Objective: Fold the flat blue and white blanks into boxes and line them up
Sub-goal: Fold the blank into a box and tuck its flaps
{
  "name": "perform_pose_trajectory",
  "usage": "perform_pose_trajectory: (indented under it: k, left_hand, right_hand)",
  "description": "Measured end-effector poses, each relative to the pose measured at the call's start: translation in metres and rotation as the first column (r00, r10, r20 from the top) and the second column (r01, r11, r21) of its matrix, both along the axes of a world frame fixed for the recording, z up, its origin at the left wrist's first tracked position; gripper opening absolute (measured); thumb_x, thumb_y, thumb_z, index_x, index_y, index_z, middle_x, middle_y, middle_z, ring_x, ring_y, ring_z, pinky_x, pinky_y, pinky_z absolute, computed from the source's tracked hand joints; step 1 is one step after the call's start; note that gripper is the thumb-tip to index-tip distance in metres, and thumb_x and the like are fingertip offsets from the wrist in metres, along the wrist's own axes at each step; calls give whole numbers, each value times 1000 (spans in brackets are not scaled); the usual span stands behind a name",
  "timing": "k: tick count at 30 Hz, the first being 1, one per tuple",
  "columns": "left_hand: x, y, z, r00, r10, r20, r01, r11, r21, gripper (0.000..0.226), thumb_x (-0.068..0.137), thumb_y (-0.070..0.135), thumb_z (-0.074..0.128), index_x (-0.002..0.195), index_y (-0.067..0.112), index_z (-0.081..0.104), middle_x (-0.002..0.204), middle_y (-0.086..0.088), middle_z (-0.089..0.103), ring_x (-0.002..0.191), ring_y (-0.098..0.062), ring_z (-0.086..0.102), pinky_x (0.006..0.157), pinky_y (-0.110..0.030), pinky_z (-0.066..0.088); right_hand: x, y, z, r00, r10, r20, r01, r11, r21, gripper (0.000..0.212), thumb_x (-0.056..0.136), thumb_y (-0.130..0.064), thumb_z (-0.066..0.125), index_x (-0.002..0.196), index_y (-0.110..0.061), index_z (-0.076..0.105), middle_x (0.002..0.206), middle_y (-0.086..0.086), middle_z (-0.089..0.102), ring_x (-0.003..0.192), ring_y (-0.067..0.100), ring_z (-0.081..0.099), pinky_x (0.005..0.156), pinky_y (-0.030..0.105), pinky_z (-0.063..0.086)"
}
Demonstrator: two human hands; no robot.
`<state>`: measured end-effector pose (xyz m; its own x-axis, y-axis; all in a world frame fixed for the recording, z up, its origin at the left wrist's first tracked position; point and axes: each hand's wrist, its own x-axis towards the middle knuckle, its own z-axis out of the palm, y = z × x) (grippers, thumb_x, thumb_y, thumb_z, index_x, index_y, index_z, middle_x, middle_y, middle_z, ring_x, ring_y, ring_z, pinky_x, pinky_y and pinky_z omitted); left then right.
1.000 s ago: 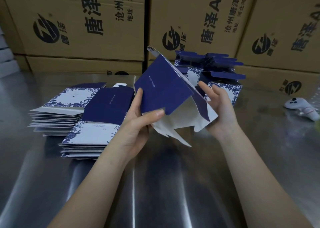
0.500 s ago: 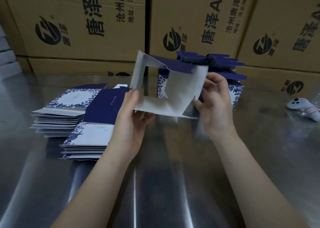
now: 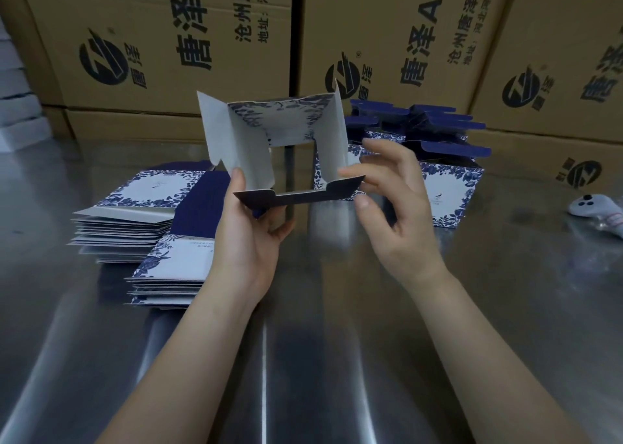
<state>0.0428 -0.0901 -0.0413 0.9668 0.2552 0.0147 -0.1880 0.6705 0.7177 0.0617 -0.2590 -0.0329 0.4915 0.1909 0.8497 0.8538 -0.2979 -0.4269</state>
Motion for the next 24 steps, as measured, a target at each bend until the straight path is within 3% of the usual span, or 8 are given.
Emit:
perform_pose_trajectory:
  k: [4, 6, 9, 13, 18, 21, 24]
  left_hand:
    - [-1, 0, -2, 1000, 1, -10, -1, 1000, 26, 38, 99, 54, 45, 115, 22, 56, 115, -2, 63, 116, -22, 64, 88, -43, 50]
    - [-2, -1, -2, 1000, -5, -7, 6, 999, 36, 29, 100, 52, 43, 104, 25, 55, 105, 1, 62, 116, -21, 64, 91, -47, 48]
    - [-3, -4, -3, 1000, -4, 8, 4, 999, 40, 19, 103, 41, 43, 97, 29, 56, 109, 4, 64, 118, -22, 62, 99, -55, 43]
    - [-7, -9, -3, 999, -51, 14, 49, 993, 107, 37, 103, 40, 42, 135, 25, 55, 124, 8, 67, 122, -19, 59, 103, -56, 40]
    - [-9, -18, -3, 998, -60, 36, 50, 970, 238, 35, 104, 48, 37, 137, 39, 48, 129, 14, 64, 123, -14, 58, 104, -53, 36]
    - [-8, -22, -6, 998, -32, 51, 14, 947, 320, 42, 102, 53, 38, 143, 43, 38, 129, 18, 61, 123, -11, 58, 104, -51, 37]
    - [-5, -24, -9, 997, 6, 71, -37, 893, 449, 51, 98, 59, 38, 146, 49, 25, 147, 15, 44, 133, -15, 49, 106, -51, 38]
  right_hand:
    - [4, 4, -5, 993, -44, -106, 41, 999, -32, 32, 100, -16, 41, 126, -19, 60, 139, 5, 48, 133, -2, 37, 107, 13, 27]
    - [7, 6, -7, 984, -64, -169, 61, 998, -22, 35, 101, -23, 38, 133, -22, 54, 141, -2, 49, 135, -6, 33, 106, 7, 23]
    - [12, 9, -12, 975, -122, -187, 134, 990, 54, 40, 100, -31, 40, 137, -21, 50, 136, -14, 50, 131, -4, 40, 108, 12, 28]
    - [15, 11, -16, 950, -197, -242, 243, 954, 176, 45, 95, -41, 47, 131, -17, 60, 120, -13, 65, 104, -14, 54, 91, 10, 41]
    - [14, 14, -17, 922, -247, -299, 335, 894, 296, 31, 91, -29, 62, 120, -21, 65, 88, -27, 65, 86, 0, 63, 88, 38, 53]
    - [13, 16, -17, 907, -279, -316, 376, 875, 306, 28, 89, -25, 66, 117, -24, 64, 85, -40, 59, 82, -6, 61, 84, 41, 55]
    - [13, 15, -17, 901, -296, -316, 398, 855, 332, 28, 87, -21, 69, 115, -22, 65, 89, -34, 59, 80, 4, 63, 80, 41, 56]
